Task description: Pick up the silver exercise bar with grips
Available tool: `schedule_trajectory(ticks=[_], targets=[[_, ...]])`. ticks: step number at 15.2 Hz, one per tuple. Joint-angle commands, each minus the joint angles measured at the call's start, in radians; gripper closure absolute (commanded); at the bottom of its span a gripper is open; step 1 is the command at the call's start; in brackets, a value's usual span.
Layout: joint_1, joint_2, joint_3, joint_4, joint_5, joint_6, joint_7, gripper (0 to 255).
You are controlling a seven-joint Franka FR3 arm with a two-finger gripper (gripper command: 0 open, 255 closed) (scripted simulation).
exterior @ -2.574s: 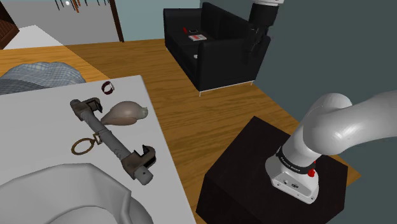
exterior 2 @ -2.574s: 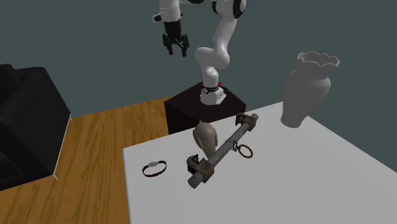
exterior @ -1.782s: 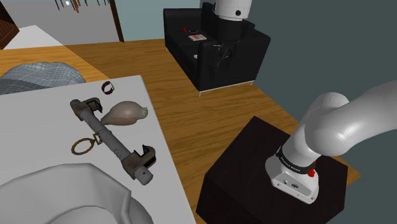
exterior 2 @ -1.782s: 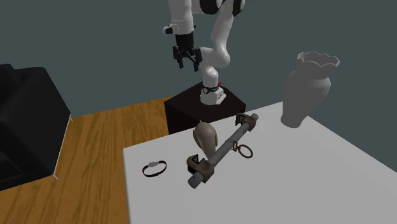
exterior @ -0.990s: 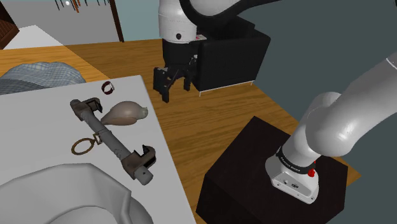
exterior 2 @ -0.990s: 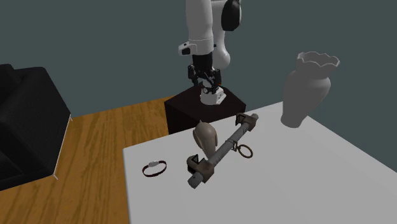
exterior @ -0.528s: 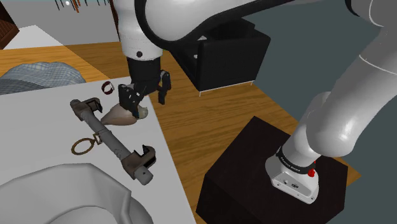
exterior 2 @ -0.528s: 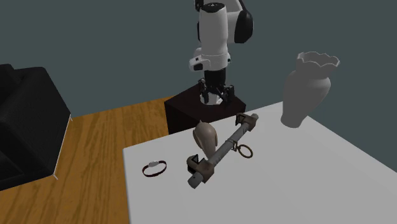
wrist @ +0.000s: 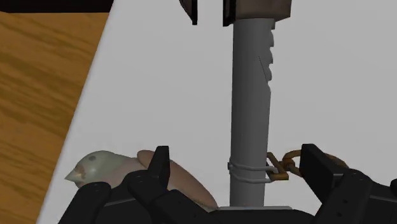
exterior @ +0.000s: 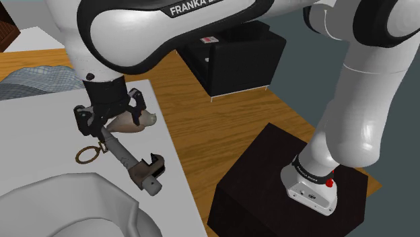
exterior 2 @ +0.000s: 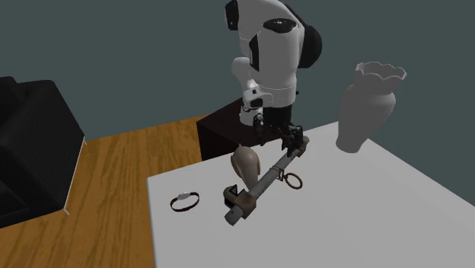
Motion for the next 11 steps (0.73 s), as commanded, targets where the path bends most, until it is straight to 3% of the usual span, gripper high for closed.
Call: schedule_trajectory(ticks=[1,11], targets=[[0.044,0.093,-0.003,0.102,-0.049,-0.017,0.047,0],[0.046,0.116,-0.013,0.03,-0.061,0.075,0.051,0]])
